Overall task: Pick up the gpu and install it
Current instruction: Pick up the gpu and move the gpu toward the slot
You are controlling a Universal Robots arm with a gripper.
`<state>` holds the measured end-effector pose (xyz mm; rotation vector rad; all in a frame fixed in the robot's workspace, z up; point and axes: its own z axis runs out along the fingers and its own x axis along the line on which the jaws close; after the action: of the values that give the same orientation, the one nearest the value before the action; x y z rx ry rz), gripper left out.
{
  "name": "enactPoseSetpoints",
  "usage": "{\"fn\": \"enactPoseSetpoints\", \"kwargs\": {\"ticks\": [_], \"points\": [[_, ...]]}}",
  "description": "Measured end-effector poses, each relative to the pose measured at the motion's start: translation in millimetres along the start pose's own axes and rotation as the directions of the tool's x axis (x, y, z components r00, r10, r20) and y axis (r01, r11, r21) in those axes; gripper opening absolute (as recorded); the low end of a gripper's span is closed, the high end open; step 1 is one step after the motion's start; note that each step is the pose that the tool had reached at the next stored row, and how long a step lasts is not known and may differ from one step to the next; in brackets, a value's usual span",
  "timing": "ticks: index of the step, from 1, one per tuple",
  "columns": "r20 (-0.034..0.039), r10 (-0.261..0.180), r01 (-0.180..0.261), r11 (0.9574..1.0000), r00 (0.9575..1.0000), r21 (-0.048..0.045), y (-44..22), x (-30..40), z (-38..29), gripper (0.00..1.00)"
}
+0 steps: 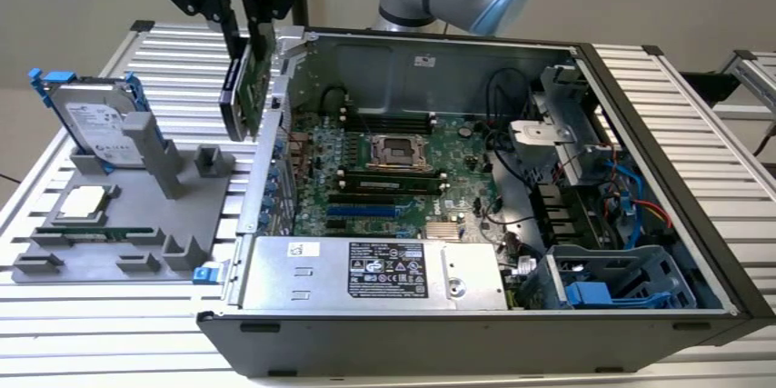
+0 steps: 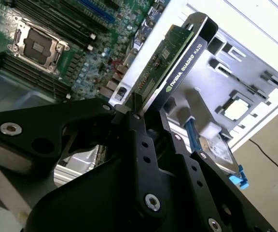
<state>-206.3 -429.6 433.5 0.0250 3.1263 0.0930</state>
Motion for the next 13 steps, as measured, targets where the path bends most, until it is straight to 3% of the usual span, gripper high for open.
{"fn": "enactPoseSetpoints", "kwargs": {"ticks": [13], "points": [[0.0000,0.000,0.000,1.0000,1.0000,-0.0001,0.9,-24.4,0.4,0.00]]}}
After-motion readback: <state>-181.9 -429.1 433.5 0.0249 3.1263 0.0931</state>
